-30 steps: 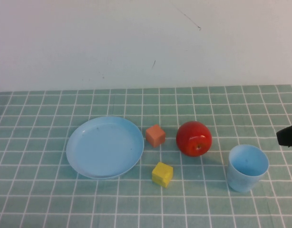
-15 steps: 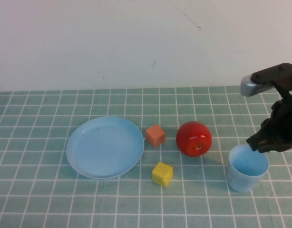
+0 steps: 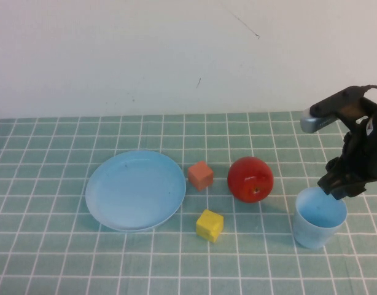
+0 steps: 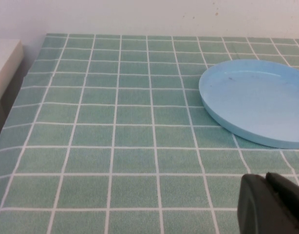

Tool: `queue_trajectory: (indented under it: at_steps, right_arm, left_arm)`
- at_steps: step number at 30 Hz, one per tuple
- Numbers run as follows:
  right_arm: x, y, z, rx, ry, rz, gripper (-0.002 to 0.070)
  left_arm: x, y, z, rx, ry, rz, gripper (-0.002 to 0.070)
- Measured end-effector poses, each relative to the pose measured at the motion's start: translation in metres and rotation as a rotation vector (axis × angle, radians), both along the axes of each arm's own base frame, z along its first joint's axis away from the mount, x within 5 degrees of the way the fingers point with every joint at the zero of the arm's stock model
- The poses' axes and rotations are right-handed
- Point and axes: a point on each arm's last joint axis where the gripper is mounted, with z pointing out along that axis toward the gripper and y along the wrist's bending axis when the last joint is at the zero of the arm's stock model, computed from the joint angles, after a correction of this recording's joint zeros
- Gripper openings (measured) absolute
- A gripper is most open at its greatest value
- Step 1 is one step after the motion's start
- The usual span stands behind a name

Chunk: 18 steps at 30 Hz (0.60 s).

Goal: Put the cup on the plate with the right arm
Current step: Pick up the cup from the table

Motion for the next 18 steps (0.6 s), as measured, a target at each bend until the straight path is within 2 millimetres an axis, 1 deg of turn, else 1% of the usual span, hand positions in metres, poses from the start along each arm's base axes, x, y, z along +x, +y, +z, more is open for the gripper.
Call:
queue_trajectory:
  at_steps: [9, 11, 12, 13, 16, 17, 18]
  right_arm:
    - [0.012, 0.004, -0.036, -0.045, 0.089, 0.005, 0.0381]
    - [0.014, 0.005, -0.043, -0.05, 0.104, 0.005, 0.0371]
    - [0.015, 0.005, -0.045, -0.052, 0.107, 0.005, 0.0349]
    - [0.015, 0.005, -0.048, -0.055, 0.115, 0.005, 0.0307]
    - [0.015, 0.006, -0.05, -0.051, 0.124, 0.001, 0.0115]
    - [0.016, 0.006, -0.049, -0.045, 0.122, -0.002, 0.0074]
    - [0.017, 0.007, -0.048, -0.037, 0.12, -0.005, 0.0052]
  left_arm:
    - [0.0, 0.0, 0.0, 0.0, 0.0, 0.0, -0.0003]
    - [0.0, 0.0, 0.0, 0.0, 0.0, 0.0, -0.0003]
    - [0.0, 0.0, 0.0, 0.0, 0.0, 0.0, -0.0003]
    - [0.0, 0.0, 0.0, 0.0, 0.0, 0.0, -0.0003]
    - [0.0, 0.0, 0.0, 0.0, 0.0, 0.0, -0.0003]
    - [0.0, 0.0, 0.0, 0.0, 0.0, 0.0, -0.0003]
    - [0.0, 0.0, 0.0, 0.0, 0.0, 0.0, -0.0003]
